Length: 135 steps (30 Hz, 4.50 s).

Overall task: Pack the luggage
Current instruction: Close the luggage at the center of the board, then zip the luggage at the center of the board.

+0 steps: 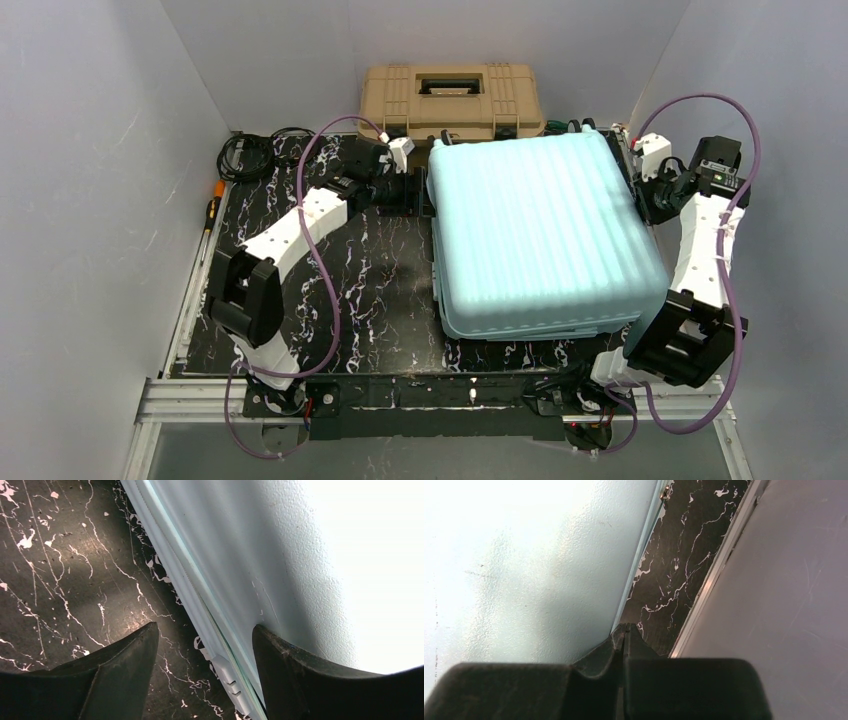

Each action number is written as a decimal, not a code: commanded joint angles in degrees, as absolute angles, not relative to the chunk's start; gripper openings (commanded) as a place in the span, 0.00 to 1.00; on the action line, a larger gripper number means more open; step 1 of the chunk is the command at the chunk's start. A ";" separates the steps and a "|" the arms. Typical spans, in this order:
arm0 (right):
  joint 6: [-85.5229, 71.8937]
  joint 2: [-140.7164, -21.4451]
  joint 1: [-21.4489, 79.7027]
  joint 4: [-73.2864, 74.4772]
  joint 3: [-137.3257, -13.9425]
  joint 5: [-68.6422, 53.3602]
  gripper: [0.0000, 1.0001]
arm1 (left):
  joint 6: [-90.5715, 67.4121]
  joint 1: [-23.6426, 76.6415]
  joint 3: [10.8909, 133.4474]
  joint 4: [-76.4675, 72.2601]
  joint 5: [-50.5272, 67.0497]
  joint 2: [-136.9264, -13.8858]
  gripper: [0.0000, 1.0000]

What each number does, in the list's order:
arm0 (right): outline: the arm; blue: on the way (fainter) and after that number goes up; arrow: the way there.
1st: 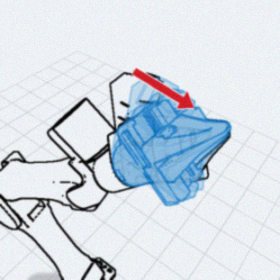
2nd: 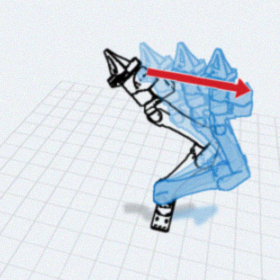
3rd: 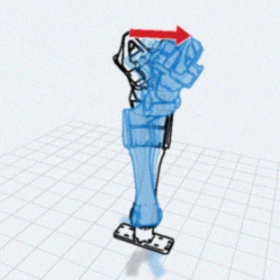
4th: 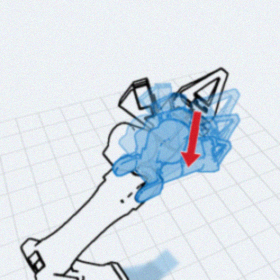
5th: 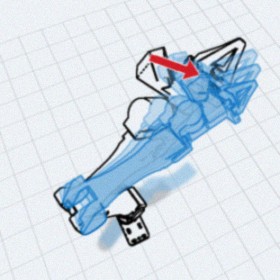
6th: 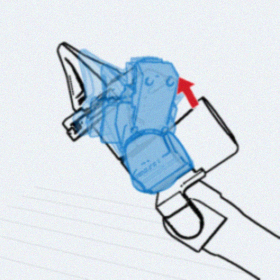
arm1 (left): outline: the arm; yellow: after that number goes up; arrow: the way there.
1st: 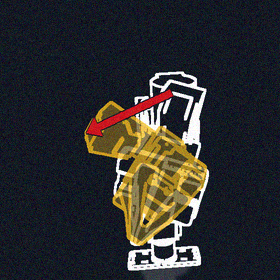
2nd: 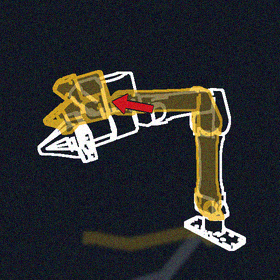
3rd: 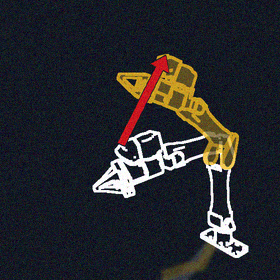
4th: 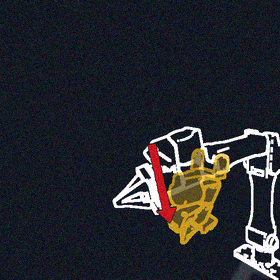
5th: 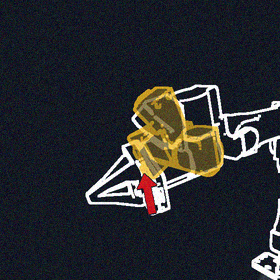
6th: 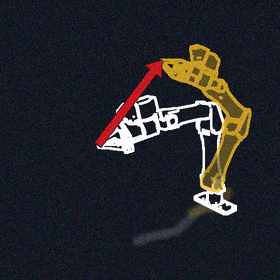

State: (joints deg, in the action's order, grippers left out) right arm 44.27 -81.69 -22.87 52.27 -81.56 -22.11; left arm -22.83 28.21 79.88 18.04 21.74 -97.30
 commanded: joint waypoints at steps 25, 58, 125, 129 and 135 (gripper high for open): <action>67.25 -80.71 -29.20 74.62 -75.58 -26.73 0.16 | -22.85 29.88 90.60 19.86 13.65 -102.39 0.55; 64.28 -72.90 -15.96 68.85 -68.42 -21.03 0.12 | -12.50 27.60 83.44 27.07 7.28 -92.43 0.70; 59.22 -99.12 -24.70 59.27 -73.78 -32.05 0.17 | -40.16 20.87 77.79 3.89 19.45 -103.07 0.00; 59.30 -99.66 -24.74 60.14 -74.77 -32.95 0.27 | -41.36 20.21 75.99 0.83 20.33 -105.14 0.00; 57.21 -100.42 -25.85 58.64 -75.90 -33.65 0.59 | -43.39 19.64 74.18 -3.26 20.58 -106.97 0.00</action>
